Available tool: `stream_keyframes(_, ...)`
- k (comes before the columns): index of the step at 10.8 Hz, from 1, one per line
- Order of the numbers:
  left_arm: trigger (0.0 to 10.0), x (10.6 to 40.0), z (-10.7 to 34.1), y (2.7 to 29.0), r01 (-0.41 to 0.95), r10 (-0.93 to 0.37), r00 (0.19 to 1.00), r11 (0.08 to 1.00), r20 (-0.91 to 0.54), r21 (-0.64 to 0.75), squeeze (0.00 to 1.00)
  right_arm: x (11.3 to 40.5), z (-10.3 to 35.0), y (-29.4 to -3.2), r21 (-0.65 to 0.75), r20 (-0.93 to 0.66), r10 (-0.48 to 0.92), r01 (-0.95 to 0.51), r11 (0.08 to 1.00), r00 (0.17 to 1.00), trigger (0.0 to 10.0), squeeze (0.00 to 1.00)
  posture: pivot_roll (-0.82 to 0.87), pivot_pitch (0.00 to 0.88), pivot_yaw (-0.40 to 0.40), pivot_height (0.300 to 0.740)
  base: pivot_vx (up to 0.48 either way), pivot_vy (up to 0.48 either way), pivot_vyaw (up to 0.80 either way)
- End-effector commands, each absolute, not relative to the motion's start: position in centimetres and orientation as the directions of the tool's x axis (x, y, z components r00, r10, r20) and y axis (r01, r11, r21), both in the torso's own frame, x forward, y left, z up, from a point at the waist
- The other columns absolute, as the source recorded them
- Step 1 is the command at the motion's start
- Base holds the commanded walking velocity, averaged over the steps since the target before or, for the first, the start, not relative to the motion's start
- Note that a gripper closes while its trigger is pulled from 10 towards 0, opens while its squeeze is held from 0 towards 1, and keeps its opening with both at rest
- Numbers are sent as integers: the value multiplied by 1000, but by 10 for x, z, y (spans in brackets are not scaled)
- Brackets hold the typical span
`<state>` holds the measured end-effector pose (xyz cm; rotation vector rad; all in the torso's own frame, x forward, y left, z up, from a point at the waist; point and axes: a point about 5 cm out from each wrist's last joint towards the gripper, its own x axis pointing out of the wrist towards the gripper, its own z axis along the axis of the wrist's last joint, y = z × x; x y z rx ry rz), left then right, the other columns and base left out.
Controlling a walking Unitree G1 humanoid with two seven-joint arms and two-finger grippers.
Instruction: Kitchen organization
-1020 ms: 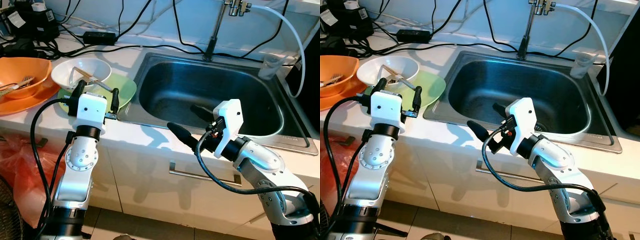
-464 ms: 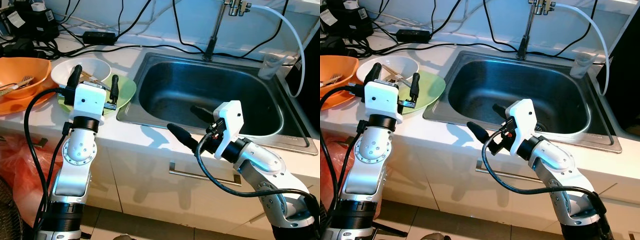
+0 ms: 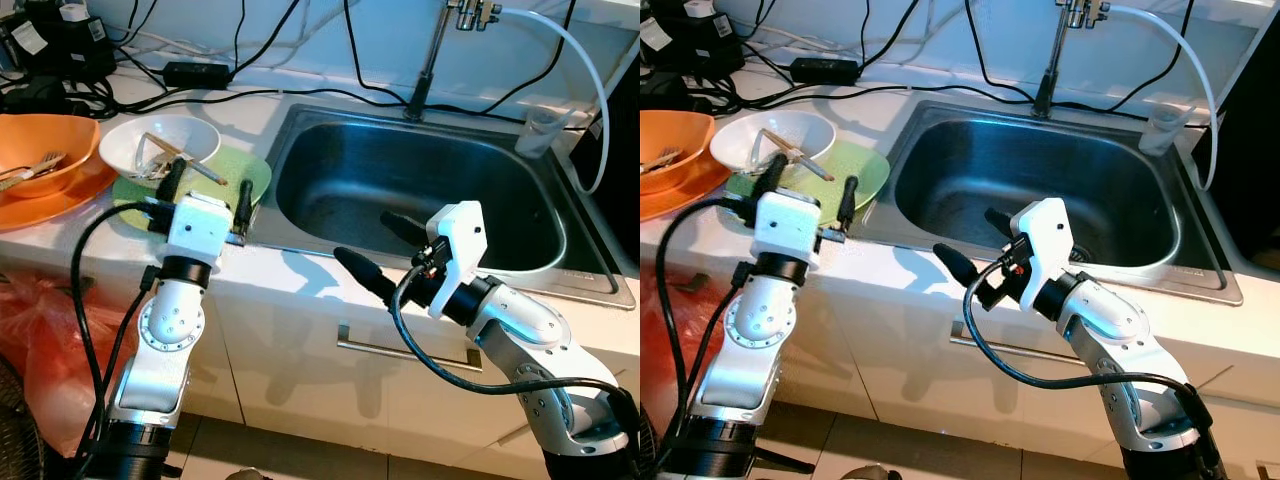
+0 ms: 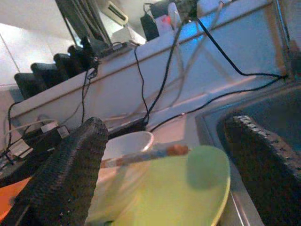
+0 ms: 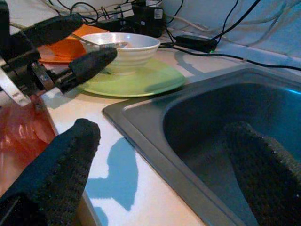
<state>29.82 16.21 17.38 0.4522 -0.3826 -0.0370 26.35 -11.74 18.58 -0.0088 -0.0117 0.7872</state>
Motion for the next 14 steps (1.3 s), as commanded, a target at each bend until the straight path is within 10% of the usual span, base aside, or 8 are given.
stream_keyframes(1, 10000, 298, 172, 161, -52, -123, 928, 893, 352, 448, 0, 263, 187, -119, -30, 7, 705, -705, 709, 709, 10000, 0, 7, 32, -54, 740, 0, 0, 0)
stream_keyframes(14, 10000, 337, 163, 187, -222, 6, 920, 832, 392, 509, 0, 259, 189, -115, -31, 18, 701, -700, 713, 713, 10000, 0, -16, 42, -53, 740, 0, 0, 0)
